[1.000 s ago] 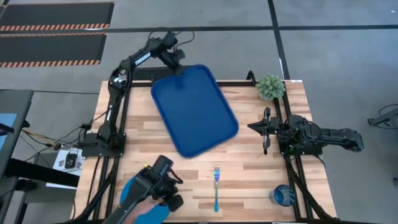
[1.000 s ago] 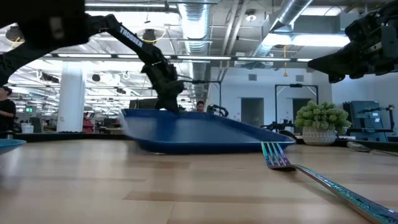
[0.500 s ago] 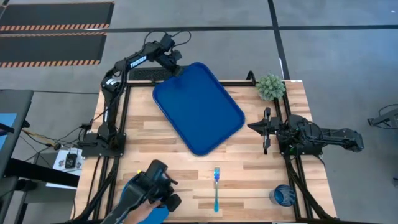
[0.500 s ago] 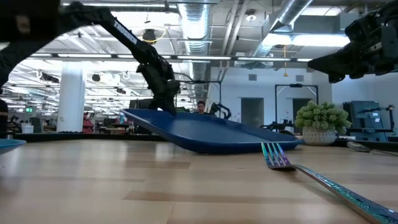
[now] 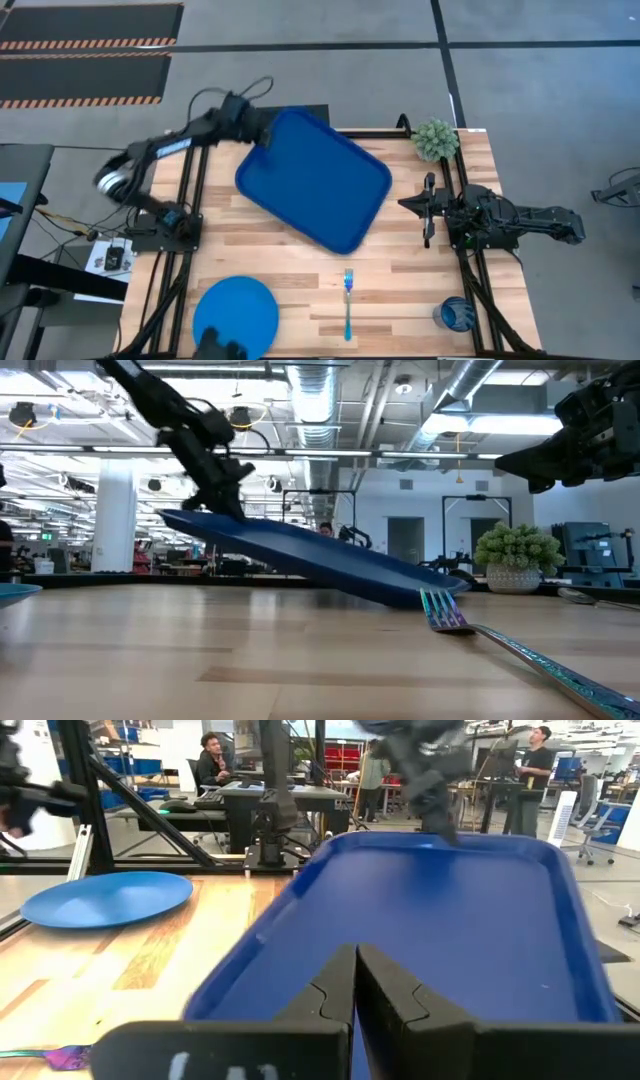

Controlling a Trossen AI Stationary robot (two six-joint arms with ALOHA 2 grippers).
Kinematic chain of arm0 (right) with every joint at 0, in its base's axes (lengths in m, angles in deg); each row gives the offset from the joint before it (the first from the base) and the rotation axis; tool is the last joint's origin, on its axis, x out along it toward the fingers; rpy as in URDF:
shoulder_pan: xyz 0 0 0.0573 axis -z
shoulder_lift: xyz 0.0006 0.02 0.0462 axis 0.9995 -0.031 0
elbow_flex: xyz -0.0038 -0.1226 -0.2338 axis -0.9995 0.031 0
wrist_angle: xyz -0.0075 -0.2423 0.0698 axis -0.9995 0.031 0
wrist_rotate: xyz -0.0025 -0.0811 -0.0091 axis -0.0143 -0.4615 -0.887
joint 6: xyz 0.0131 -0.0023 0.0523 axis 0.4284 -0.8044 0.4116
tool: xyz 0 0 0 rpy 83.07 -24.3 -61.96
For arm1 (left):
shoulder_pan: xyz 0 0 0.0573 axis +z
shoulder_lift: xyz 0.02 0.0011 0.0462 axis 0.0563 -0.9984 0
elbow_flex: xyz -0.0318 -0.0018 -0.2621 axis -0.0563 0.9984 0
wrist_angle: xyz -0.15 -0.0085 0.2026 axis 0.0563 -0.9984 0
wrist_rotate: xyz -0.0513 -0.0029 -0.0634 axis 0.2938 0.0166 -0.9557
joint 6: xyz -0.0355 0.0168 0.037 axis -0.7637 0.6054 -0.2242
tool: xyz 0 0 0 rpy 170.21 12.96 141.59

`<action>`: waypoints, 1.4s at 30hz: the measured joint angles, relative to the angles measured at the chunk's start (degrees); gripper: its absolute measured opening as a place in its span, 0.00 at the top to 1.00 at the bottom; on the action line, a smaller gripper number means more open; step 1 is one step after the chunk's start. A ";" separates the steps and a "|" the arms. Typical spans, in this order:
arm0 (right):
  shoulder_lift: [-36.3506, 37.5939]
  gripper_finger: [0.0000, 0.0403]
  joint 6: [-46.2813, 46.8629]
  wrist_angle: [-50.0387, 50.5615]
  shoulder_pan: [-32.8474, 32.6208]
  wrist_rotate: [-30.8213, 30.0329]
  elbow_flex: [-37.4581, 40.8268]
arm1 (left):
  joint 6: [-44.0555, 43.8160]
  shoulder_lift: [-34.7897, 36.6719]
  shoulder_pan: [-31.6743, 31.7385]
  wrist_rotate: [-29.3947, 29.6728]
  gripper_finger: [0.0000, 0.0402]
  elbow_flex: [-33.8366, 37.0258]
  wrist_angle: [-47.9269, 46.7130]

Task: Pick and place plate/cup/fork/spoon on tray
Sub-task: Move the blue serving tray to the center of the table

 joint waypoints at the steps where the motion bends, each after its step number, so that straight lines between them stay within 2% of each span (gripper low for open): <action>1: 0.00 0.92 0.00 0.02 0.00 0.00 0.02 | -2.00 2.77 -1.34 1.39 0.95 3.17 2.23; 8: 0.00 0.92 0.00 0.01 -0.01 0.00 0.02 | -18.67 16.76 -8.67 14.61 0.95 23.76 20.32; 10: 0.00 0.92 -0.02 0.00 0.00 0.00 0.00 | -23.01 19.23 -10.11 16.98 0.95 27.97 25.35; 13: 0.00 0.92 -0.01 0.00 -0.01 0.01 0.00 | -26.42 21.36 -12.56 20.33 0.95 32.23 28.14; 19: 0.00 0.92 -0.02 0.00 -0.02 0.00 0.02 | -27.63 21.54 -21.05 27.66 0.95 32.95 27.39; 23: 0.00 0.92 0.00 0.01 -0.01 0.00 0.02 | -29.56 19.97 -27.19 35.46 0.95 32.95 24.26; 26: 0.00 0.92 0.00 0.00 0.00 0.00 0.02 | -31.45 18.74 -30.22 41.43 0.95 32.95 22.40; 29: 0.00 0.92 -0.02 0.00 -0.02 0.00 0.00 | -32.91 18.53 -31.75 44.94 0.95 32.95 21.99; 35: 0.00 0.92 0.00 0.00 0.00 0.00 0.02 | -36.27 18.38 -32.45 46.01 0.95 33.00 19.89; 42: 0.00 0.92 -0.01 0.00 0.00 0.00 0.01 | -45.10 17.63 -35.73 47.88 0.95 38.29 24.10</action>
